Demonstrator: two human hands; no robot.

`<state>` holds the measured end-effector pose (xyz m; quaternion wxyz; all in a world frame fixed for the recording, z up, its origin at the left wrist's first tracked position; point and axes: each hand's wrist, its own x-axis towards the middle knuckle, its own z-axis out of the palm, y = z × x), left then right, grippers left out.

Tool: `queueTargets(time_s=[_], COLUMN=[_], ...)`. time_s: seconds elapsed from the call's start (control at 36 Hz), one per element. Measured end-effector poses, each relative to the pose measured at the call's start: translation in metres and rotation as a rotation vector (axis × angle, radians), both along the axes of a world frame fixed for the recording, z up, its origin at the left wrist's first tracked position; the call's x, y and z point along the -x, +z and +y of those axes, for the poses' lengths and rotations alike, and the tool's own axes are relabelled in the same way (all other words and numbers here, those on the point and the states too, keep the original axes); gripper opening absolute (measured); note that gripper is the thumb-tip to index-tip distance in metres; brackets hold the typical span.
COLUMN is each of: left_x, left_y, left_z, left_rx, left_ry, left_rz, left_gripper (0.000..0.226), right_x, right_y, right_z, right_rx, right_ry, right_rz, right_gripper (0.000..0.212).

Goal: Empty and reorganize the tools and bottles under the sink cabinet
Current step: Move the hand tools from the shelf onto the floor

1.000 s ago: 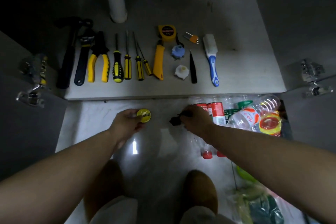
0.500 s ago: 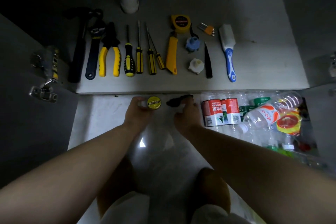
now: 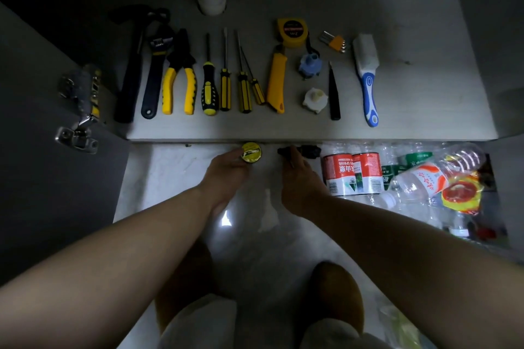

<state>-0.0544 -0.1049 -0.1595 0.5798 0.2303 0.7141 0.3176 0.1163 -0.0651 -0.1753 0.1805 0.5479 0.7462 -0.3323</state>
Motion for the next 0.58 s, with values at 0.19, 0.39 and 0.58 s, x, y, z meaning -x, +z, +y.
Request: queueTargets(time_s=[0.19, 0.39, 0.58], left_x=[-0.003, -0.026, -0.052], left_y=[0.002, 0.027, 0.047], left_z=[-0.001, 0.005, 0.022], left_rx=[0.051, -0.053, -0.323], left_ry=[-0.130, -0.392, -0.501], left_rz=[0.201, 0.159, 0.253], left_gripper=[0.030, 0.011, 0.012], right_x=[-0.014, -0.039, -0.071], right_y=[0.016, 0.078, 0.092], right_z=[0.002, 0.028, 0.077], right_rx=[-0.036, -0.306, -0.581], right_ry=[0.123, 0.336, -0.300], right_rz=[0.104, 0.173, 0.105], right_gripper=[0.079, 0.023, 0.023])
